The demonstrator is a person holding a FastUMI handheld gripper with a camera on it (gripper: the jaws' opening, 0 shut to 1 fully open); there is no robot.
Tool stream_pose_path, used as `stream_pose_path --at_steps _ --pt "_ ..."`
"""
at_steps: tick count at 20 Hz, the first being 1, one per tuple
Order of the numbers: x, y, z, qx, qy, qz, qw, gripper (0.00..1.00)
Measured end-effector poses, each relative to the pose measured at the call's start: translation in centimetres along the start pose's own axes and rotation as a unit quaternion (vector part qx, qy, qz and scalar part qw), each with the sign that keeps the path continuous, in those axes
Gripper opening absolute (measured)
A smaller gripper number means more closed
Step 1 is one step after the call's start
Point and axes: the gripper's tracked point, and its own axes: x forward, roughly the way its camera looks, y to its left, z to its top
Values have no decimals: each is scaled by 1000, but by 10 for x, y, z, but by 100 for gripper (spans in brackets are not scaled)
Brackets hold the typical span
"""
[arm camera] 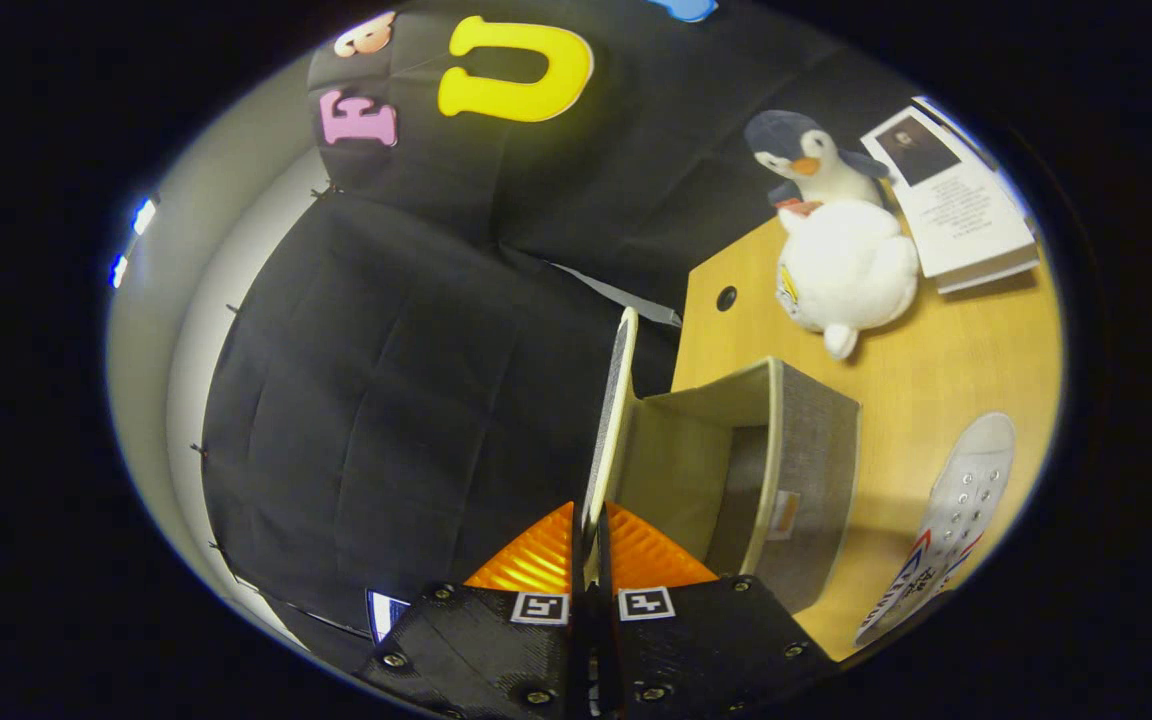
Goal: Open the storage box then place both shoes into the box .Put the left shoe in first, then the right shoe, with the right side of both shoes facing outward in a uniform manner.
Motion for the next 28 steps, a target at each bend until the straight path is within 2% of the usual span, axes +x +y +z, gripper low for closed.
stream_pose_path --at_steps 3,6,12,16,17,20,21,28 --pt "30 42 2 -52 14 6 999 7" --pt "67 75 -7 -76 28 9 997 7" --pt "150 100 -38 -84 64 -17 994 9" --pt "178 103 -47 -91 84 -34 992 17" --pt "181 100 -44 -93 85 -36 991 30" --pt "175 84 -44 -117 91 -60 987 85" --pt "167 80 -41 -124 91 -68 986 95" --pt "99 46 -24 -140 73 -99 983 95"
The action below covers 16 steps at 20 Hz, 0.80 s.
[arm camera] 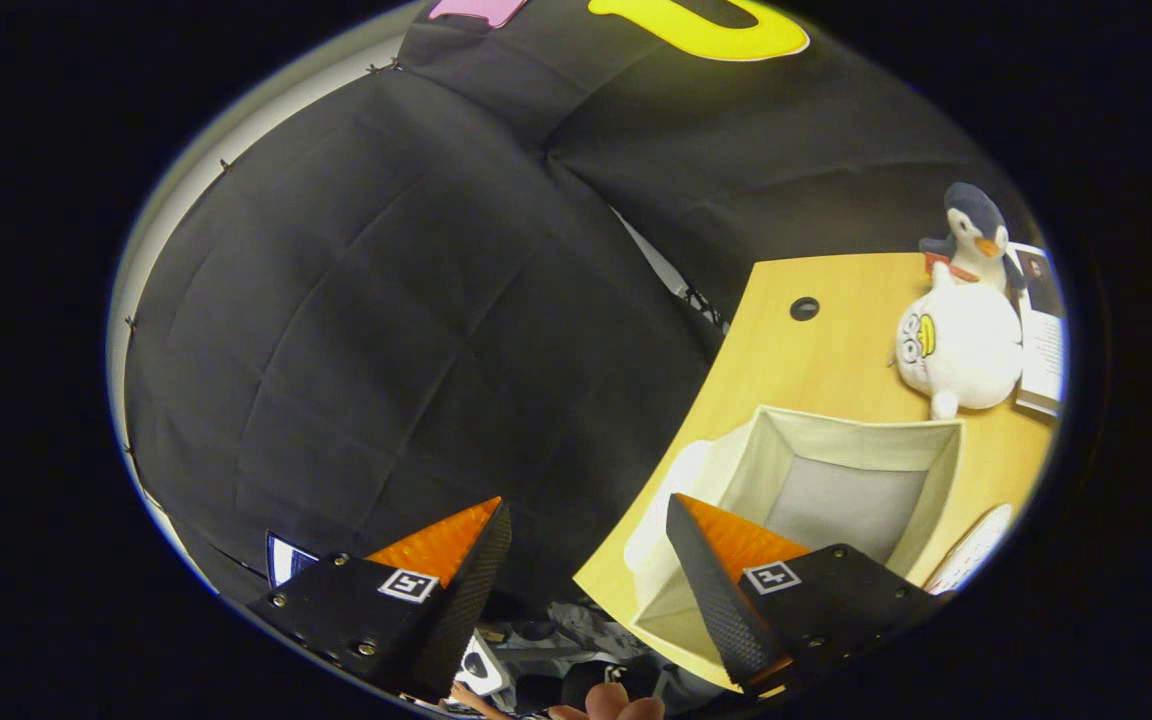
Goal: Open the storage box then place both shoes into the box .Put the left shoe in first, then the right shoe, with the right side of both shoes facing outward in a uniform manner.
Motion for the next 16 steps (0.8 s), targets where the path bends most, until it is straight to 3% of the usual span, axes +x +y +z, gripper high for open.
stream_pose_path --at_steps 8,16 --pt "-88 -67 -5 13 -42 -49 998 95" --pt "-150 -148 -41 53 -48 -132 989 95"
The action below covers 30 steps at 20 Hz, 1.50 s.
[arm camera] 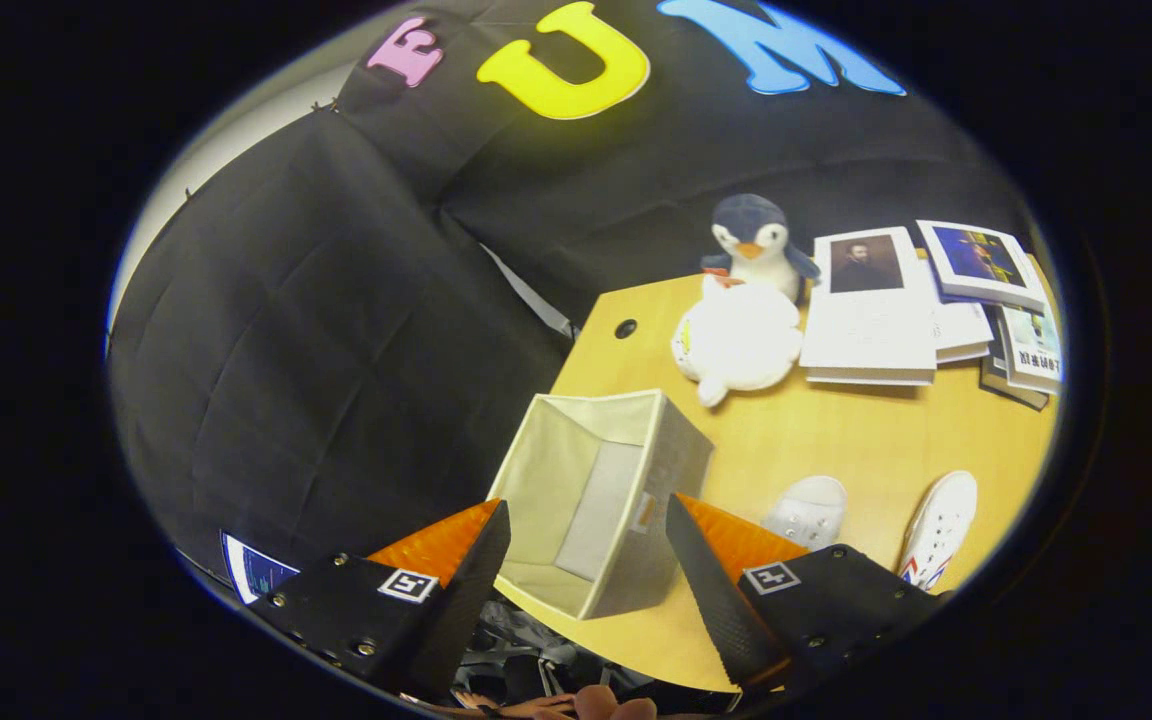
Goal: Open the storage box then place both shoes into the box .Put the left shoe in first, then the right shoe, with the right side of both shoes facing outward in a uniform manner.
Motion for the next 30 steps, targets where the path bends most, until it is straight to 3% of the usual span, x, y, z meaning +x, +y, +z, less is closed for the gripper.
stream_pose_path --at_steps 5,9,15,21,30 --pt "-6 -54 -32 52 21 -46 997 95" --pt "-7 -95 -59 50 48 -87 994 95" --pt "3 -151 -110 73 118 -154 978 95" --pt "22 -174 -136 86 164 -176 967 95" --pt "49 -186 -158 33 215 -213 952 93"
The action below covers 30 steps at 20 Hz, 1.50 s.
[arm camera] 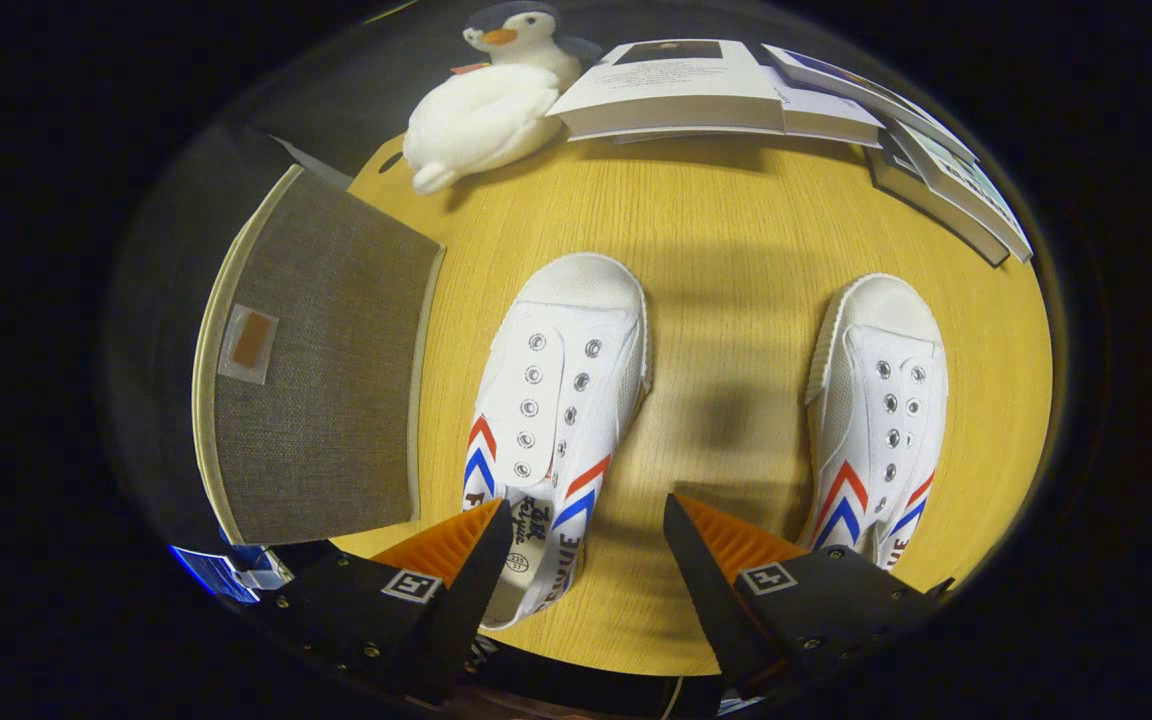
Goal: Open the storage box then place both shoes into the box .Put the left shoe in first, then the right shoe, with the right side of both shoes facing outward in a uniform manner.
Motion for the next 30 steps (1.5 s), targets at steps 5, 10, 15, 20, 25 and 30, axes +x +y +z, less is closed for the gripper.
stream_pose_path --at_steps 5,10,15,20,25,30 --pt "12 2 -2 -11 17 -22 1000 73" --pt "12 9 -3 6 20 -10 1000 17" --pt "3 4 -2 35 29 27 999 6" --pt "-8 4 -1 58 42 52 996 6" --pt "-15 4 3 68 47 71 994 5" --pt "-28 -1 13 43 33 70 996 5"
